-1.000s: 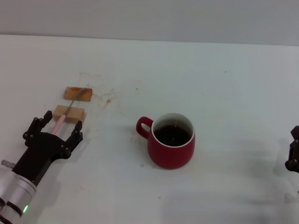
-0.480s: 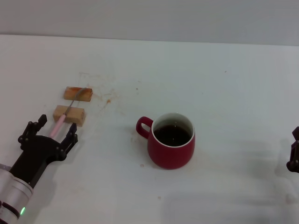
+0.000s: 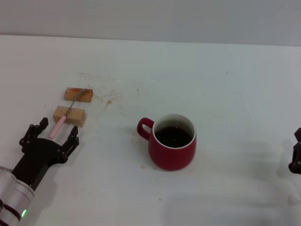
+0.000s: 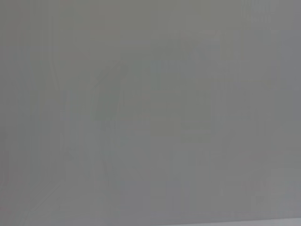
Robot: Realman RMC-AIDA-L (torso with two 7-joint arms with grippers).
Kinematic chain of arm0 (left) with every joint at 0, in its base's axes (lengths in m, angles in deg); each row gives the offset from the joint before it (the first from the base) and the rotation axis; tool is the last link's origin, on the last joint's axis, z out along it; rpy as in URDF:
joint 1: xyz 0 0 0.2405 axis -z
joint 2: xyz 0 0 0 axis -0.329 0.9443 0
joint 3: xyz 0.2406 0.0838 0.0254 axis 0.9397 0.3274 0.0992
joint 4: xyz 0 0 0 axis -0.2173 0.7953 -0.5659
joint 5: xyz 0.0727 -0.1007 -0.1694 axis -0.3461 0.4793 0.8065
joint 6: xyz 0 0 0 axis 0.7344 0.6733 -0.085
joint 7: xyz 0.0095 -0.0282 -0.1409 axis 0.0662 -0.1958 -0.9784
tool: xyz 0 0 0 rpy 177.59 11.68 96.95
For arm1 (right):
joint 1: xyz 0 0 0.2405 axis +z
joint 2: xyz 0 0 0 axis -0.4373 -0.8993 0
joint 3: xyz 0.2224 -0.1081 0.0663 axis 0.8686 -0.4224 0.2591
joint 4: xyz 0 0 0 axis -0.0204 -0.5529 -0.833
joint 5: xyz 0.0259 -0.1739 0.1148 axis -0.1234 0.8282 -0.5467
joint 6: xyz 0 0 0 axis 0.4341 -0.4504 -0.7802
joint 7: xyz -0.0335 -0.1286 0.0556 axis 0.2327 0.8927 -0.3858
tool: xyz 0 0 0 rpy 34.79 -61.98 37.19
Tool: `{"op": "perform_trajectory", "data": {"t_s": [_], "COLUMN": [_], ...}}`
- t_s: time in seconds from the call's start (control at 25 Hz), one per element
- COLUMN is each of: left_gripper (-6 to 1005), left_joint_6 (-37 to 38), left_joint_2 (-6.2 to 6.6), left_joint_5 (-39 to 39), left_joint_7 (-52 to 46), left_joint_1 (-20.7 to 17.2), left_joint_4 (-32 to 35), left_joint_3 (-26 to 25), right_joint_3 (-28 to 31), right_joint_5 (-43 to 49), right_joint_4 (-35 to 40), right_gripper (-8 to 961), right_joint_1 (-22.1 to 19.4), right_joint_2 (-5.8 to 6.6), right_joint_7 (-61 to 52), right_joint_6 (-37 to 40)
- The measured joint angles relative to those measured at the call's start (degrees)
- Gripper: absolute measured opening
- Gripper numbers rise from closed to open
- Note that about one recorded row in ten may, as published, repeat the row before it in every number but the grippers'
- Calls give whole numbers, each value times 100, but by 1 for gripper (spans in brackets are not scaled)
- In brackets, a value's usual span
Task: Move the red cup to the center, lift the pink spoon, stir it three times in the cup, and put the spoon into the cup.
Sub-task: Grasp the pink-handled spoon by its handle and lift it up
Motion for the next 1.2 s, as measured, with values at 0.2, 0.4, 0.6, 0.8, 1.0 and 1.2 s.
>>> {"op": "perform_trajectory", "data": {"t_s": [0.2, 0.4, 0.6, 0.8, 1.0, 1.2], "left_gripper": [773, 768, 599, 568, 564, 486], "left_joint_6": [12, 1, -14, -30, -53, -54], "left_joint_2": [0, 0, 2, 5, 2, 0], "left_joint_5": [0, -1, -1, -1, 14, 31], "left_joint_7": [22, 24, 19, 16, 21, 18], "left_joint_1": [-5, -11, -13, -11, -7, 5], "left_joint_4": [2, 7, 13, 11, 9, 8], "left_joint_3": [7, -20, -25, -33, -43, -45], "right_joint_3": [0, -2, -59, -70, -70, -70], "right_joint_5": [0, 0, 0, 0, 0, 0], "right_joint_4": [0, 0, 0, -15, -18, -25], "right_gripper": [0, 0, 0, 0, 0, 0], "right_joint_1": [0, 0, 16, 24, 27, 27], "right_joint_2": [0, 0, -2, -2, 0, 0], "right_joint_7": [0, 0, 0, 0, 0, 0], "right_joint_6": [0, 0, 0, 0, 0, 0]}}
